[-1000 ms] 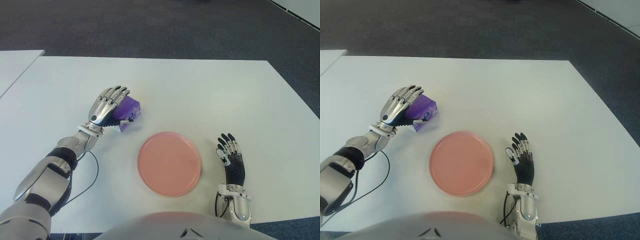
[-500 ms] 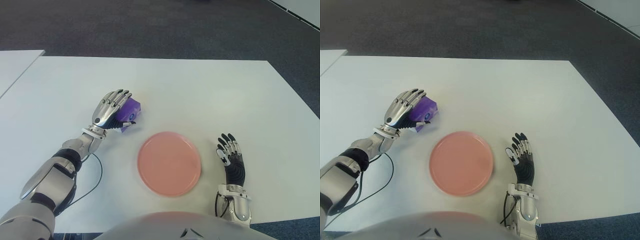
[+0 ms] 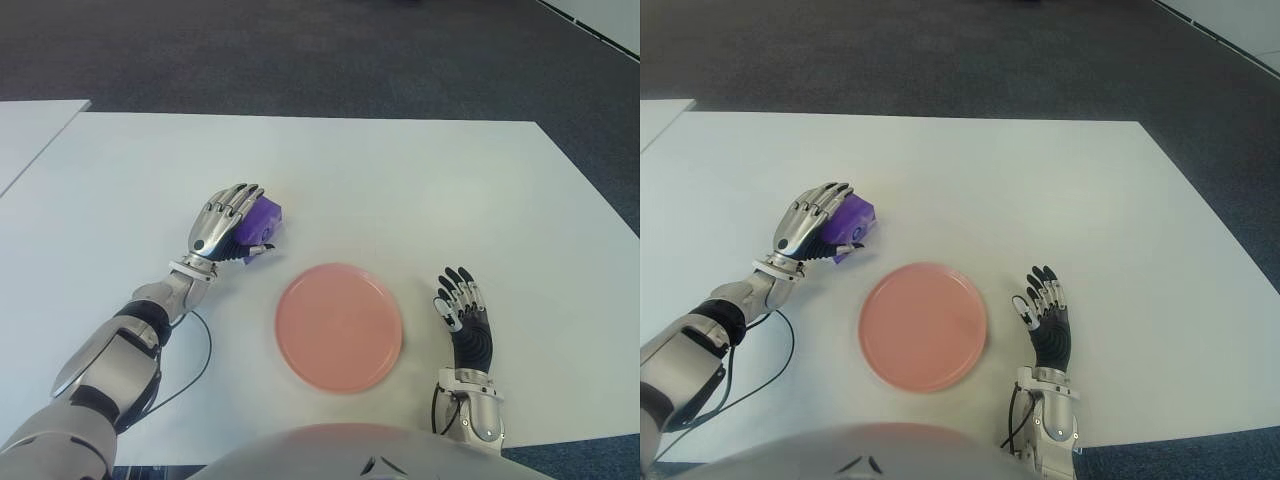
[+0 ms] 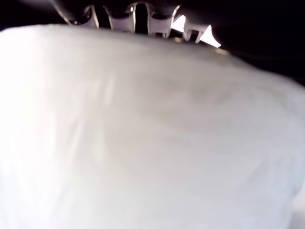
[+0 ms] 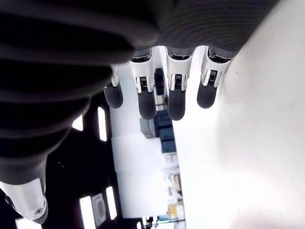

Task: Put the tissue paper into the plate.

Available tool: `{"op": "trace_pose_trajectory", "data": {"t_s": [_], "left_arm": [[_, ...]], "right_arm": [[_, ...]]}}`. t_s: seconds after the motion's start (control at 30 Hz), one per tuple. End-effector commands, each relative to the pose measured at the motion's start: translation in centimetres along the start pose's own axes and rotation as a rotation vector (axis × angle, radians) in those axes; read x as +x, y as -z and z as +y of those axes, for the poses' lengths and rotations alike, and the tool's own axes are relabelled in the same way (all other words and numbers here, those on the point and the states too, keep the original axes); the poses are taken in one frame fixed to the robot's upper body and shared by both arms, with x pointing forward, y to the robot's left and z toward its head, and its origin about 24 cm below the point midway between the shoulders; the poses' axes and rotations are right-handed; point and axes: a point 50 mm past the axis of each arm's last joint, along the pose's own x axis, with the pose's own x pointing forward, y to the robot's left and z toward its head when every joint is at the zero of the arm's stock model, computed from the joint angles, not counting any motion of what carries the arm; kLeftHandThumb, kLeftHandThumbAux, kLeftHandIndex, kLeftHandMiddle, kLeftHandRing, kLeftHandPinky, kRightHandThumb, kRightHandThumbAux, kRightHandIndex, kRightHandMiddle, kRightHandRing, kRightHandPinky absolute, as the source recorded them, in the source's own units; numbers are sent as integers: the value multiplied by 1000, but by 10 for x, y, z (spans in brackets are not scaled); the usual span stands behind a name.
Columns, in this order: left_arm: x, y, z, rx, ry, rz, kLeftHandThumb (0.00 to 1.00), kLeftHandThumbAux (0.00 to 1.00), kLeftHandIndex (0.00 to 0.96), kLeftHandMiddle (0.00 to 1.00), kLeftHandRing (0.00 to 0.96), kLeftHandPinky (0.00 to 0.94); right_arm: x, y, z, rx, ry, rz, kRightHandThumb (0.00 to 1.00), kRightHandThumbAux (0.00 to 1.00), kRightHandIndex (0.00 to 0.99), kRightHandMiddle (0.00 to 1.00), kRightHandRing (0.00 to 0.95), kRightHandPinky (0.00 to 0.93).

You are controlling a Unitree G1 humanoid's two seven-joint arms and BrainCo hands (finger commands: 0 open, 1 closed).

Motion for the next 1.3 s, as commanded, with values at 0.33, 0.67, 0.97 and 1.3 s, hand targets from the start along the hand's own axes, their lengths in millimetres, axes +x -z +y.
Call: {"op": "trace_pose_trajectory", "data": {"t_s": [0.33, 0.67, 0.97, 1.3], "left_arm": [[-16, -11, -19, 3, 32, 44, 195, 467, 69, 143, 143, 182], [-18, -13, -22, 3, 44, 62, 200, 467, 74, 139, 138, 182], [-19, -16, -27, 13, 63, 74, 197, 465, 82, 143, 144, 191], [-21, -20, -34, 13, 106, 109, 199, 465, 82, 139, 138, 185]], "right_arm": [[-34, 43, -32, -58, 96, 310, 234, 634, 97, 161, 144, 148], [-33, 42, -45, -85, 130, 344, 222, 628, 103, 161, 138, 125], [-32, 39, -53, -106, 151, 352, 233, 624, 97, 145, 116, 101], [-31, 31, -60, -135, 147, 310, 190, 641, 93, 138, 106, 105]]}}
